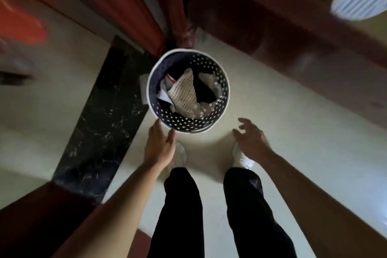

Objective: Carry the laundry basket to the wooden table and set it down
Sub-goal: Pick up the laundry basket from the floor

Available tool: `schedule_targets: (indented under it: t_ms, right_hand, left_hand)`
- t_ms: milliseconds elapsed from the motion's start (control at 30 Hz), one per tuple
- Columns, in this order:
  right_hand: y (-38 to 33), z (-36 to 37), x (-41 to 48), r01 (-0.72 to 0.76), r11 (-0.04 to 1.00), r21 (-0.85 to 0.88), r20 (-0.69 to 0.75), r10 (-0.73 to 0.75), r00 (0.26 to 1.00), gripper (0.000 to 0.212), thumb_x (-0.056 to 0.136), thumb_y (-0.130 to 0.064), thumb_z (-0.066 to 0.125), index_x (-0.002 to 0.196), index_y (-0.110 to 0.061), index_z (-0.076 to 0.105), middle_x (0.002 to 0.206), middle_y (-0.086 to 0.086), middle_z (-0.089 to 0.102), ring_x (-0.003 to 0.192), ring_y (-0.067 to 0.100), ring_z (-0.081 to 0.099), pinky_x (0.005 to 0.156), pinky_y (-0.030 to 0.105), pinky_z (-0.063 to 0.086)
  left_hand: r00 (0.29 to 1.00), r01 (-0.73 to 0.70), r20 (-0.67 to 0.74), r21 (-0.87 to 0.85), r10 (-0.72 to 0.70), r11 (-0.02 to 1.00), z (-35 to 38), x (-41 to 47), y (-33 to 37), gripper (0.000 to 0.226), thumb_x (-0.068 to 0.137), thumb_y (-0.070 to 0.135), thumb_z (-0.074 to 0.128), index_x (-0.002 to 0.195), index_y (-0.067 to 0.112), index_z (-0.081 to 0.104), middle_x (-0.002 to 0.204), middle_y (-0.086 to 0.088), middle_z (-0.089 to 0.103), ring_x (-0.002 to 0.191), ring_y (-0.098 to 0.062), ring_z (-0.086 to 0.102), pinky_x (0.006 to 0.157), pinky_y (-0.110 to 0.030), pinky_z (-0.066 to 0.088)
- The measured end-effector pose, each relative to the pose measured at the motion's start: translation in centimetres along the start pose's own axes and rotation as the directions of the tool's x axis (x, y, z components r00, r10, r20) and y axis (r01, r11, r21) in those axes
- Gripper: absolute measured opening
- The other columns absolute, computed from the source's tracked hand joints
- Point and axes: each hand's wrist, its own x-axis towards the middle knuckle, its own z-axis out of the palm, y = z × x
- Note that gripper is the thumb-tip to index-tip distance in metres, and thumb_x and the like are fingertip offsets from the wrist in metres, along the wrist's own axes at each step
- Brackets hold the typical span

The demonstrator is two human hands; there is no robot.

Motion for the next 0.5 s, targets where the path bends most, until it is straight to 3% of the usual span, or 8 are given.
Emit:
schedule_targets:
  t_ms: [100,200,300,367,400,433,500]
  right_hand:
    - [0.3,3.0,5.0,-0.01,0.999,0.04,-0.037,0.011,0.999,0.061,0.101,-0.036,0.06,0.155,-0.014,0.041,0.145,0.014,0.061,0.128,0.034,0.063,0.104,0.037,0.045]
    - [0.0,5.6,8.3,-0.071,0.996,0.06,0.033,0.07,0.997,0.075,0.1,-0.05,0.055,0.161,-0.014,0.03,0.152,0.01,0.056,0.137,0.034,0.055,0.109,0.037,0.04]
    - [0.0,7.6,10.1,-0.102,0.977,0.187,0.085,0.088,0.992,0.07,0.091,-0.058,0.061,0.148,-0.019,0.047,0.14,0.011,0.065,0.127,0.038,0.062,0.105,0.049,0.051]
    - [0.2,8.5,10.7,-0.104,0.948,0.301,0.095,0.078,0.992,0.054,0.089,-0.043,0.065,0.135,-0.017,0.057,0.127,0.011,0.071,0.114,0.037,0.07,0.095,0.055,0.058]
    - [0.1,8.8,10.6,-0.129,0.913,0.387,0.111,0.093,0.99,0.045,0.092,-0.029,0.064,0.134,-0.014,0.058,0.125,0.013,0.071,0.111,0.037,0.073,0.091,0.053,0.061]
    - [-0.2,8.7,10.3,-0.15,0.867,0.475,0.122,0.104,0.987,0.04,0.095,-0.017,0.061,0.134,-0.01,0.057,0.124,0.016,0.072,0.109,0.036,0.074,0.087,0.049,0.063]
    - [-0.9,7.6,9.1,-0.143,0.822,0.551,0.102,0.104,0.989,0.036,0.096,-0.006,0.054,0.132,-0.009,0.06,0.12,0.016,0.073,0.104,0.031,0.076,0.079,0.041,0.066]
  left_hand:
    - [0.983,0.05,-0.177,-0.031,-0.054,0.998,2.1,4.9,-1.2,0.073,0.096,0.022,0.061,0.153,-0.007,0.027,0.156,-0.029,0.033,0.14,-0.04,0.037,0.106,-0.031,0.024]
    - [0.96,0.149,-0.22,-0.122,-0.173,0.981,3.6,9.0,-2.4,0.078,0.095,0.027,0.06,0.155,-0.003,0.022,0.159,-0.024,0.029,0.143,-0.036,0.035,0.108,-0.032,0.026]
    - [0.963,0.162,-0.175,-0.238,-0.207,0.958,4.7,10.7,-3.0,0.073,0.091,0.025,0.059,0.153,0.005,0.026,0.147,-0.017,0.049,0.128,-0.034,0.053,0.1,-0.032,0.042]
    - [0.969,0.173,-0.131,-0.248,-0.209,0.953,5.0,10.9,-3.5,0.07,0.094,0.02,0.059,0.153,0.01,0.023,0.139,-0.008,0.053,0.118,-0.026,0.057,0.093,-0.026,0.043]
    - [0.97,0.179,-0.118,-0.26,-0.215,0.949,4.9,10.7,-3.7,0.07,0.093,0.022,0.06,0.153,0.014,0.025,0.142,-0.006,0.053,0.12,-0.025,0.057,0.098,-0.027,0.044]
    - [0.97,0.181,-0.104,-0.293,-0.219,0.939,4.5,10.4,-3.9,0.069,0.091,0.027,0.061,0.152,0.018,0.029,0.145,-0.005,0.053,0.124,-0.026,0.058,0.103,-0.034,0.047]
    - [0.961,0.239,-0.048,-0.351,-0.272,0.905,3.9,9.5,-4.6,0.068,0.083,0.036,0.06,0.146,0.021,0.039,0.14,-0.006,0.059,0.12,-0.029,0.062,0.1,-0.048,0.053]
